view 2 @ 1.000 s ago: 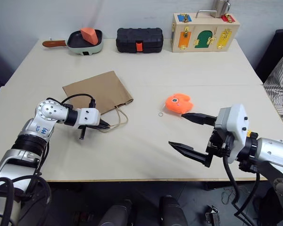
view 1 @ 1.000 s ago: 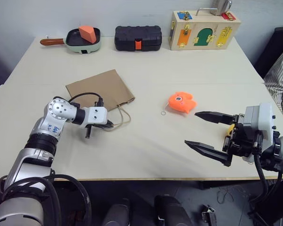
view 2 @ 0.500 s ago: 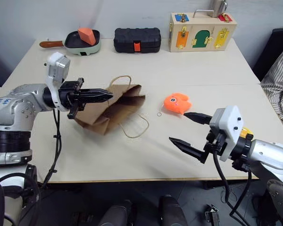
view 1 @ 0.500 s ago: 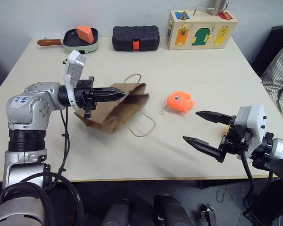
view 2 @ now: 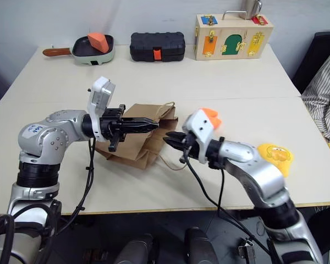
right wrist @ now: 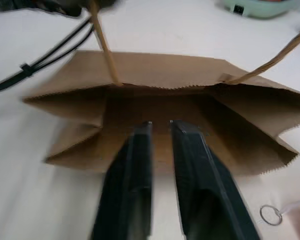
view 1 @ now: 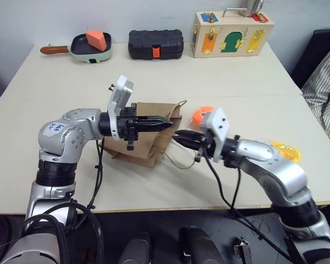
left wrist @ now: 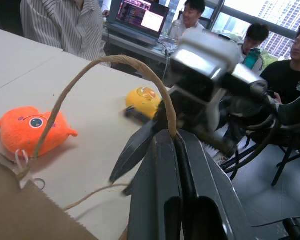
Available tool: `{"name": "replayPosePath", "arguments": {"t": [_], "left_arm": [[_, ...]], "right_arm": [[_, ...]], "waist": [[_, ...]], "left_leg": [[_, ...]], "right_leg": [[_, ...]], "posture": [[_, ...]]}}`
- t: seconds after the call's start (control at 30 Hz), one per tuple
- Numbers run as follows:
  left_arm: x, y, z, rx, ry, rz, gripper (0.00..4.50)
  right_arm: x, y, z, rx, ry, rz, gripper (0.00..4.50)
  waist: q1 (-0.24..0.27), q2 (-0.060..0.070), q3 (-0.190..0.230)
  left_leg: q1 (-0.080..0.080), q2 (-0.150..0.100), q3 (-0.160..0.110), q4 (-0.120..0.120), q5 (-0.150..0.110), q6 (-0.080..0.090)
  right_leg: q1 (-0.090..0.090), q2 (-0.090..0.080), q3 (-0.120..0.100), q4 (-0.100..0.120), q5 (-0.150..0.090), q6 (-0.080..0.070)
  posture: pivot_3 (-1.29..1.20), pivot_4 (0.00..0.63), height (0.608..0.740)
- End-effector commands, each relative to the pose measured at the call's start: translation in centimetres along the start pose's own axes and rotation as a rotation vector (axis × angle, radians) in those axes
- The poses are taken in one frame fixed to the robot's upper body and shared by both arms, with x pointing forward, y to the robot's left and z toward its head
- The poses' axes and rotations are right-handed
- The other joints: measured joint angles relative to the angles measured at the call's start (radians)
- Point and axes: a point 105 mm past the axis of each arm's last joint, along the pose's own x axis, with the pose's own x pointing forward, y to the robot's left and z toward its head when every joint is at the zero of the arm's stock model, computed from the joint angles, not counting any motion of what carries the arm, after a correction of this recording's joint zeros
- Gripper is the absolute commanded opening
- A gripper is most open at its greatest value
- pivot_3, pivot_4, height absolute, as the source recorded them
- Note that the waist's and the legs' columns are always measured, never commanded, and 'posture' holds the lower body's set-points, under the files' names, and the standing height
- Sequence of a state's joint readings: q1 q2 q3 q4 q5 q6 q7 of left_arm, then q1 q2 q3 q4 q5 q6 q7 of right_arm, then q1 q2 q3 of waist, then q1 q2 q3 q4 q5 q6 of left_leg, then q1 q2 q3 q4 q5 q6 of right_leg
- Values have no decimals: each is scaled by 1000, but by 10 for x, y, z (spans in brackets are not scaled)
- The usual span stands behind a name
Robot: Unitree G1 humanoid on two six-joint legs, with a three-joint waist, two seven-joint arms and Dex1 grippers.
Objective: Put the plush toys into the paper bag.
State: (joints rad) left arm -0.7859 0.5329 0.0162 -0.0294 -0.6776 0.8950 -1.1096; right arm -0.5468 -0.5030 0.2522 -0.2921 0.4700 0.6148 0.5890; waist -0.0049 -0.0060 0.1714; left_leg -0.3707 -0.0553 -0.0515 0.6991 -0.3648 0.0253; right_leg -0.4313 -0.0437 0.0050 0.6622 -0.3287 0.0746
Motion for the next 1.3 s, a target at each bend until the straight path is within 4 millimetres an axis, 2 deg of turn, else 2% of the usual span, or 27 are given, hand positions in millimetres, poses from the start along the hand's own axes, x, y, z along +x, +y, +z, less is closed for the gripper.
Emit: {"name": "replayPosePath", "arguments": {"t": [0.03, 0.13, 0.33, 0.5, 0.6, 0.77, 0.9, 1.03, 1.13, 1.3], "left_arm": [[5, -13, 9, 63, 13, -67, 0], [6, -15, 11, 65, 10, -81, 0], [11, -24, 19, 82, -6, -126, 0], [12, -26, 29, 102, -36, -130, 0], [6, -24, 36, 124, -48, -99, 0], [-13, -19, 61, 123, -135, -16, 0], [-24, -22, 69, 138, -155, 23, 0], [-24, -25, 69, 152, -157, 31, 0], [-21, -27, 74, 176, -162, 25, 0], [-28, -33, 106, 201, -265, 8, 0]], "right_arm": [[17, -3, 1, -66, 2, 14, 73], [36, -6, -8, -93, 40, 44, 73], [64, 4, -11, -96, 44, 116, 73], [80, 14, -34, -76, 101, 151, 73], [80, 13, -49, -80, 136, 146, 73], [72, 14, -67, -113, 187, 157, 73], [66, 14, -71, -152, 203, 165, 73], [64, 11, -69, -173, 199, 156, 73], [61, 7, -76, -226, 247, 150, 73], [57, 6, -86, -253, 295, 146, 73]], "waist": [[0, 0, 0], [-5, 0, 0], [-21, 0, 0], [-32, 0, 0], [-36, 0, 0], [-36, 0, 0], [-42, 2, -1], [-41, 2, -1], [-40, 2, -1], [-35, 2, -1]], "left_leg": [[0, 0, 0, 0, 0, 0], [0, 0, 0, 0, 0, 0], [0, 0, -1, 0, 0, 0], [1, 0, -1, 0, 1, -1], [1, 0, -2, 0, 1, -1], [0, 0, -3, 0, 1, -2], [1, 0, -3, 0, 1, -2], [1, 0, -4, 0, 1, -2], [1, -1, -4, 0, 1, -2], [1, -1, -4, 1, 1, -2]], "right_leg": [[0, 0, 0, 0, 0, 0], [0, 0, 0, 0, 0, 0], [0, 0, -1, 0, 0, 0], [0, 0, -2, 1, 0, 0], [0, 0, -2, 1, 0, 0], [0, 0, -3, 1, 0, 0], [0, 0, -3, 2, 0, 0], [1, 0, -3, 2, 0, 0], [1, 0, -3, 2, 0, 0], [1, 0, -3, 2, 0, 0]], "posture": [[0, 150, 740], [0, 150, 740], [0, 150, 740], [0, 150, 740], [0, 150, 740], [0, 150, 740], [0, 150, 740], [0, 150, 740], [0, 150, 740], [0, 150, 740]]}}
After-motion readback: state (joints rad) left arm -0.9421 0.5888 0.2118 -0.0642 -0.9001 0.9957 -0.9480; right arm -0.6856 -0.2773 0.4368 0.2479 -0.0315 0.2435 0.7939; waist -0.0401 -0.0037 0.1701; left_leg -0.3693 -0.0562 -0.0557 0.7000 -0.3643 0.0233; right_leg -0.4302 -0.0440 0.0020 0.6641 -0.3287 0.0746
